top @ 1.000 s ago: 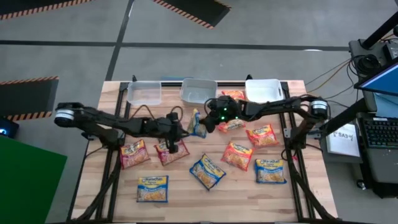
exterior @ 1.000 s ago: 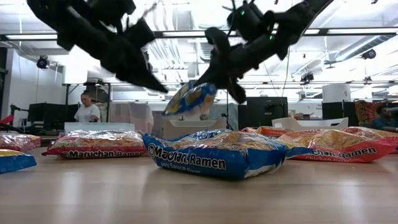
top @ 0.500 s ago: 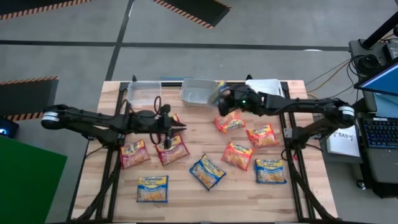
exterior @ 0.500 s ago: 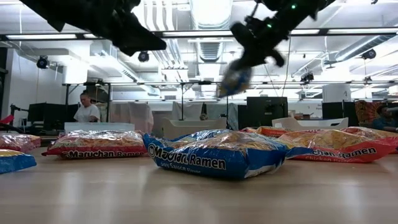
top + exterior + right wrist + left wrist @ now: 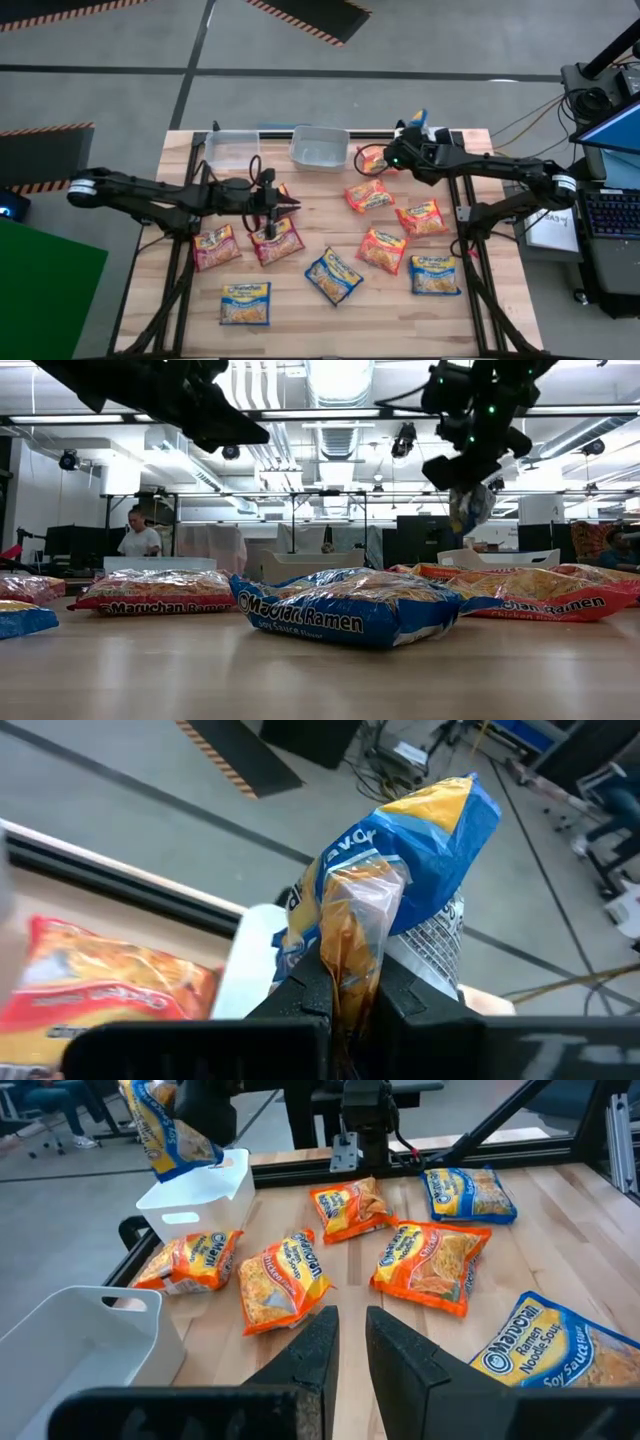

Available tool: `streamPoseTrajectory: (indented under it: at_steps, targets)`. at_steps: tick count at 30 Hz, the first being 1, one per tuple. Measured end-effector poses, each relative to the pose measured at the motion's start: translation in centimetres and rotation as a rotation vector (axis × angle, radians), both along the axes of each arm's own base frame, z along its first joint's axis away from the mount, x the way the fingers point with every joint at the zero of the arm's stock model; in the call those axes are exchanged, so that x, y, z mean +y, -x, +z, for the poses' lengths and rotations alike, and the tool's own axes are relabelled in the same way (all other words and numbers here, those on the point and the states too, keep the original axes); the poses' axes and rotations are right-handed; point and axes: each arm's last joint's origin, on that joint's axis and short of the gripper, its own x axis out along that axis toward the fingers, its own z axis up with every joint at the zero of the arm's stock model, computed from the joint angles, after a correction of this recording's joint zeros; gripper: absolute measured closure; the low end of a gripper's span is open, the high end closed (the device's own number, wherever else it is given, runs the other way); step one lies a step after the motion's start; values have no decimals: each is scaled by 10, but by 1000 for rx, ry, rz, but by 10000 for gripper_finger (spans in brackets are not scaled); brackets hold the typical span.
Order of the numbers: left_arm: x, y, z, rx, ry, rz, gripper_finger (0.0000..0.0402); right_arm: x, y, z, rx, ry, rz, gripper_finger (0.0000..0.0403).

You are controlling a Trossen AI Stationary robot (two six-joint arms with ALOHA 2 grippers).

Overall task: Sort Maruchan noodles
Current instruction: Put the blue noodle pack into the white bin

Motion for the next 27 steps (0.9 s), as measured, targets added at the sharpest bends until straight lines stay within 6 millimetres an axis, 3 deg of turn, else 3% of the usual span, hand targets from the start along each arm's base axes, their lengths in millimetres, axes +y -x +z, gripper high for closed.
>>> streamPoseTrajectory:
  at_steps: [13, 27]
  targets:
    - [0, 0, -2, 6, 0, 1, 364, -13, 13, -32, 50, 2, -35, 390]
    - [0, 0, -2, 8, 0, 1, 364, -14, 11, -40, -25, 17, -23, 390]
